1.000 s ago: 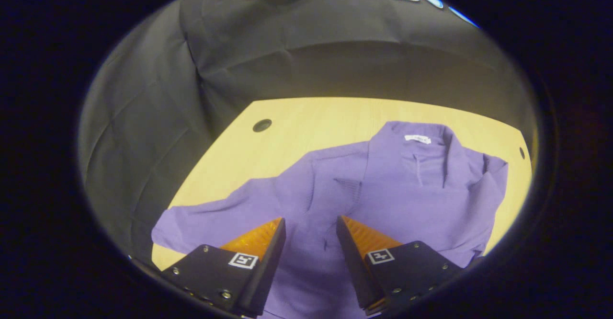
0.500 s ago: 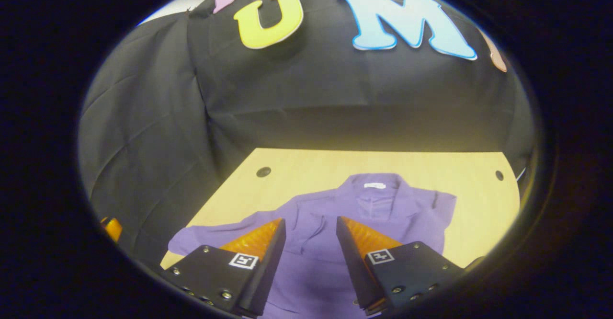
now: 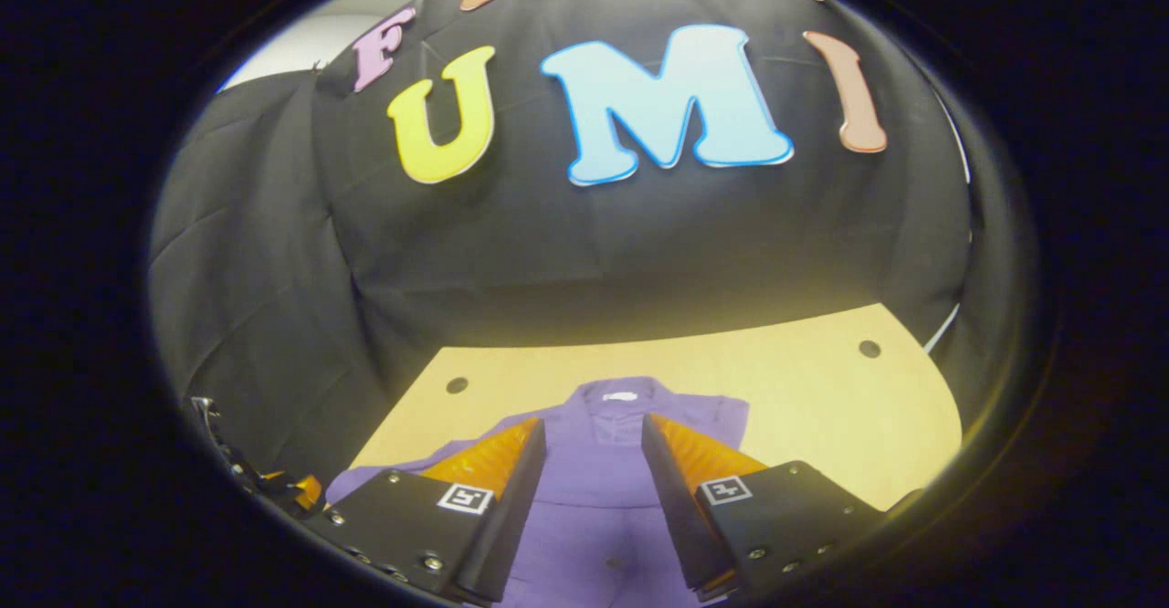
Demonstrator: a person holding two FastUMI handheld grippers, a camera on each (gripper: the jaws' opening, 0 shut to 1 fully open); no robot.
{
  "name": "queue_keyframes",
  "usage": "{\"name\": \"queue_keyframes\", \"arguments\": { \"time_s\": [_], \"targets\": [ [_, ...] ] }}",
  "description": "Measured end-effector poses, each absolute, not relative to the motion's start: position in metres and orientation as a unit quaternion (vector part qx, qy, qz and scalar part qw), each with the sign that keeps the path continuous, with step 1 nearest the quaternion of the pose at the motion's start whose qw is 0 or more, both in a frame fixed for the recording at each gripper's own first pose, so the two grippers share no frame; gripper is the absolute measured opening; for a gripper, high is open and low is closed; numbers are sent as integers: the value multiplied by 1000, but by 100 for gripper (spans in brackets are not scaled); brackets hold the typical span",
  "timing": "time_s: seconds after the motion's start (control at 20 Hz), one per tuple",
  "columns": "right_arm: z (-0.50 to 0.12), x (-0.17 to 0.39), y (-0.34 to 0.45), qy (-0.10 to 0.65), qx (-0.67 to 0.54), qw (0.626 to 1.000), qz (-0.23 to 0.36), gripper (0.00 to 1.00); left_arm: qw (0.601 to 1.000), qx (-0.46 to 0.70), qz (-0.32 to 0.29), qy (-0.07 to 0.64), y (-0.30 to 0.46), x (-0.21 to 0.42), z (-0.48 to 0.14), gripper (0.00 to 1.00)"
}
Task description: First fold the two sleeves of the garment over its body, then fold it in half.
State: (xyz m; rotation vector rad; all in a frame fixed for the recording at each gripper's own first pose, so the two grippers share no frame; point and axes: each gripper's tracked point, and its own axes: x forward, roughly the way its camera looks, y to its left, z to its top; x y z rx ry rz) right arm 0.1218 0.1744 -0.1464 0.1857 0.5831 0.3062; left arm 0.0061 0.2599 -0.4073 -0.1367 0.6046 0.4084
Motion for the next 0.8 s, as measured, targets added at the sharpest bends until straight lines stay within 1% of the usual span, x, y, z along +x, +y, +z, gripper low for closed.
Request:
{"name": "queue_keyframes", "arguments": {
  "time_s": [0.1, 0.25, 0.35, 0.45, 0.6, 0.7, 0.8],
  "targets": [
    [-138, 117, 154, 278, 84, 948, 132, 67, 923, -68, 200, 322, 263, 3, -432, 97],
    [-132, 109, 127, 274, 80, 953, 104, 67, 911, -74, 201, 353, 270, 4, -468, 100],
    [-132, 103, 109, 274, 77, 955, 85, 68, 906, -76, 202, 365, 275, 7, -489, 98],
    [-133, 98, 98, 278, 75, 955, 72, 68, 901, -79, 199, 377, 275, 8, -504, 98],
    [-134, 93, 89, 281, 76, 955, 60, 68, 897, -79, 196, 389, 276, 6, -517, 98],
    [-134, 89, 84, 283, 76, 955, 56, 67, 899, -78, 195, 385, 276, 7, -514, 99],
    [-137, 87, 82, 286, 76, 953, 55, 67, 899, -79, 195, 384, 275, 7, -515, 98]
  ]
}}
